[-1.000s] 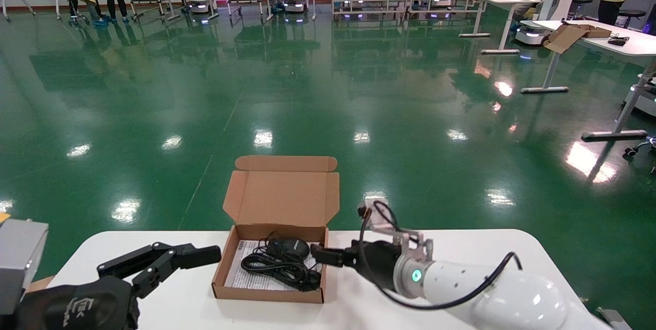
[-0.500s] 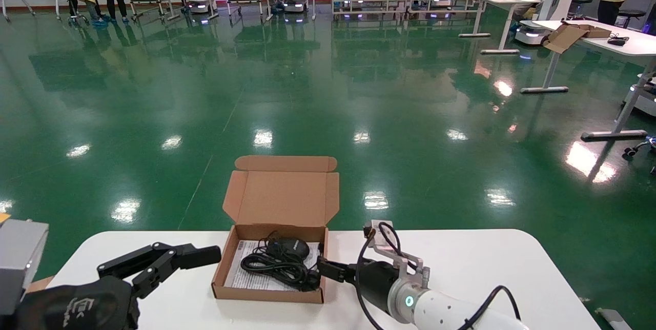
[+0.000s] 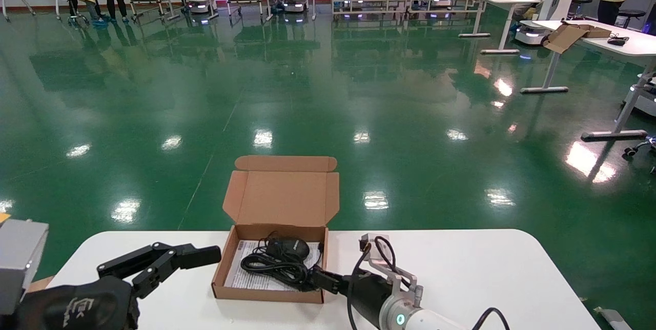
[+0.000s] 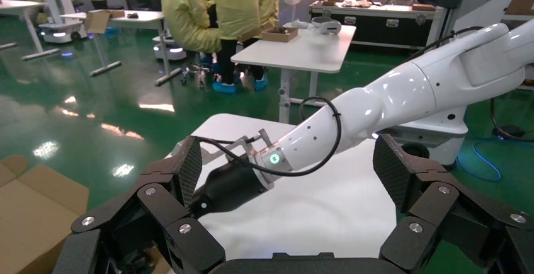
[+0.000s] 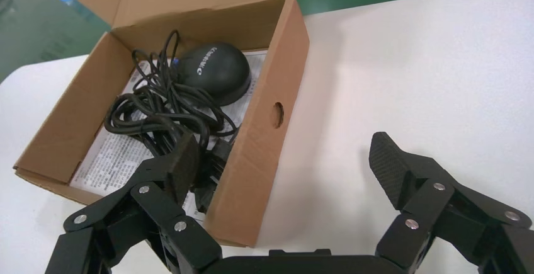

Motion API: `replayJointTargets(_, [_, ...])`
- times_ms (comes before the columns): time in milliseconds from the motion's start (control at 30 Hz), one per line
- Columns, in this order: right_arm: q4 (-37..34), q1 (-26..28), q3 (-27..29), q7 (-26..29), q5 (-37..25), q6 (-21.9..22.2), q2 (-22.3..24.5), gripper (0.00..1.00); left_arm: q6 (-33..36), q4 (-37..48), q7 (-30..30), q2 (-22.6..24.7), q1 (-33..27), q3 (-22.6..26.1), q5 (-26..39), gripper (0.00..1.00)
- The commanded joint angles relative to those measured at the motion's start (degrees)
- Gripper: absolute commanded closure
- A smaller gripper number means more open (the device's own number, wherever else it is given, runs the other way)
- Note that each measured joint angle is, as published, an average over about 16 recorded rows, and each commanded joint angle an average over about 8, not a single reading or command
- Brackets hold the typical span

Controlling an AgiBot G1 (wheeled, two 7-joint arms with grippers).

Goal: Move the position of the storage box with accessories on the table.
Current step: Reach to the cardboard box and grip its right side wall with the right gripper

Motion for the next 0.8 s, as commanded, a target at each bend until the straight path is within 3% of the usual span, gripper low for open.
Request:
replayJointTargets(33, [0.37,-0.25,-1.00,0.46,0.54,1.11,-0.01,0.59,0.00,0.00,0.00,0.00,0.00,0.00,0.00,0.00])
replayJointTargets(133, [0.85,-0.29,-2.27,1.07,1.20,2.24,0.00,0.95,0.00,0.00,0.00,0.00,0.00,0.00,0.00,0.00])
replayJointTargets(167, [0.99,-0.27,-2.67,1.25,1.40,2.57,0.00,1.00,0.00,0.00,0.00,0.00,0.00,0.00,0.00,0.00])
replayJointTargets(800, [2.18,0.19,-7.71,3.58,4.21,5.33,0.04,1.00,0.00,0.00,0.00,0.00,0.00,0.00,0.00,0.00])
